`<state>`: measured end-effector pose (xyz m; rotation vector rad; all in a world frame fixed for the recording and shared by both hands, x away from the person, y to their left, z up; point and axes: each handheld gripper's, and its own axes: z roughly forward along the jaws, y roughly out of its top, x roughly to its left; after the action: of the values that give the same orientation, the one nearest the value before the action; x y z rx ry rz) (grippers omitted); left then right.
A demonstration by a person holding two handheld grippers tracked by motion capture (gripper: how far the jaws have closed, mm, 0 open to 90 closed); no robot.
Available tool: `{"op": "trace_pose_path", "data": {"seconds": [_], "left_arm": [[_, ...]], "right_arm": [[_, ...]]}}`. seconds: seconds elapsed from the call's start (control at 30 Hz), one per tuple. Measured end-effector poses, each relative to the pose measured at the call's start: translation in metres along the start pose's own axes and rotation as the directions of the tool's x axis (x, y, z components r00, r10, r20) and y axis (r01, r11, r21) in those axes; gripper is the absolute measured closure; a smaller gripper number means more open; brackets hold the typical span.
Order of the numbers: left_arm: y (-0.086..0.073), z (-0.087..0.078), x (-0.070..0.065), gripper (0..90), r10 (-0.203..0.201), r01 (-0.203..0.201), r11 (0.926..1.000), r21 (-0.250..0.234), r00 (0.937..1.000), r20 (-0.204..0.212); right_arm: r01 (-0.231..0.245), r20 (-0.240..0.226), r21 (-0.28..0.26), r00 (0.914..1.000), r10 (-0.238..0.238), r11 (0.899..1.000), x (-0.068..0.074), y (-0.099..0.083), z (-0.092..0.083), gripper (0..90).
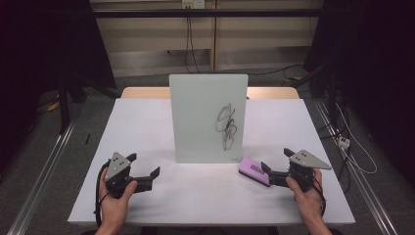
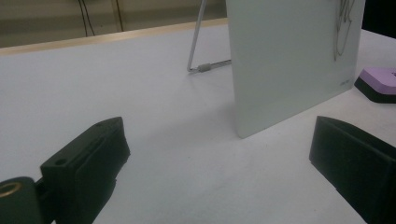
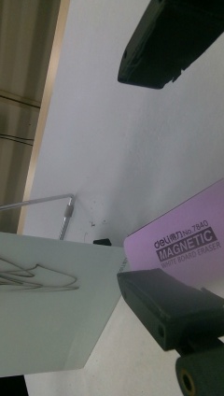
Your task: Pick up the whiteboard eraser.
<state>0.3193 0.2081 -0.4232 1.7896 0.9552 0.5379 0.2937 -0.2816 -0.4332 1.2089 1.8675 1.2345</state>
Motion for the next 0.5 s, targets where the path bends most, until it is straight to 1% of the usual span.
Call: {"op": "trace_pose_path", "data": {"seconds": [0.1,0.17,0.2,0.23,0.27,0.33,0.4,0.5], "left_arm": [[-0.0003,0.0002,0.0003,4.1,-0.002,0.002,1.0,0.002,1.0,-0.004],[-0.0004,0.0008,-0.0001,4.1,-0.002,0.002,1.0,0.004,1.0,-0.003],[-0.0005,0.0011,-0.0003,4.1,0.0,0.0,1.0,0.006,1.0,-0.003],[-0.0007,0.0014,-0.0006,4.1,0.0,0.0,1.0,0.009,1.0,-0.002],[-0.0008,0.0015,-0.0005,4.1,0.007,-0.007,0.9999,0.013,1.0,-0.001],[-0.0014,0.002,-0.0009,4.1,0.004,-0.004,0.9999,0.015,1.0,-0.003],[-0.0019,0.0024,-0.0011,4.1,0.001,-0.001,0.9998,0.018,1.0,-0.004],[-0.0021,0.0025,0.0,4.1,0.004,-0.004,0.9998,0.021,1.0,-0.005]], "right_arm": [[-0.008,-0.01,0.004,0.9999,0.008,1.0,-0.0009,0.0009,-0.0002,5.1],[-0.003,-0.01,0.008,0.9999,0.003,1.0,-0.0009,0.0009,-0.0001,5.1],[-0.007,-0.022,0.022,0.9997,0.007,1.0,-0.001,0.0013,0.0002,5.1],[-0.007,-0.022,0.022,0.9997,0.007,1.0,-0.001,0.0013,0.0002,5.1],[-0.007,-0.039,0.029,0.9992,0.008,1.0,-0.0012,0.0019,0.0006,5.1],[-0.007,-0.054,0.036,0.9985,0.009,0.999,-0.0004,0.0029,0.001,5.1],[-0.006,-0.056,0.042,0.9984,0.009,0.999,0.0004,0.0033,0.0012,5.1],[0.0,-0.076,0.058,0.9971,0.005,0.998,0.003,0.0042,0.0015,5.2]]}}
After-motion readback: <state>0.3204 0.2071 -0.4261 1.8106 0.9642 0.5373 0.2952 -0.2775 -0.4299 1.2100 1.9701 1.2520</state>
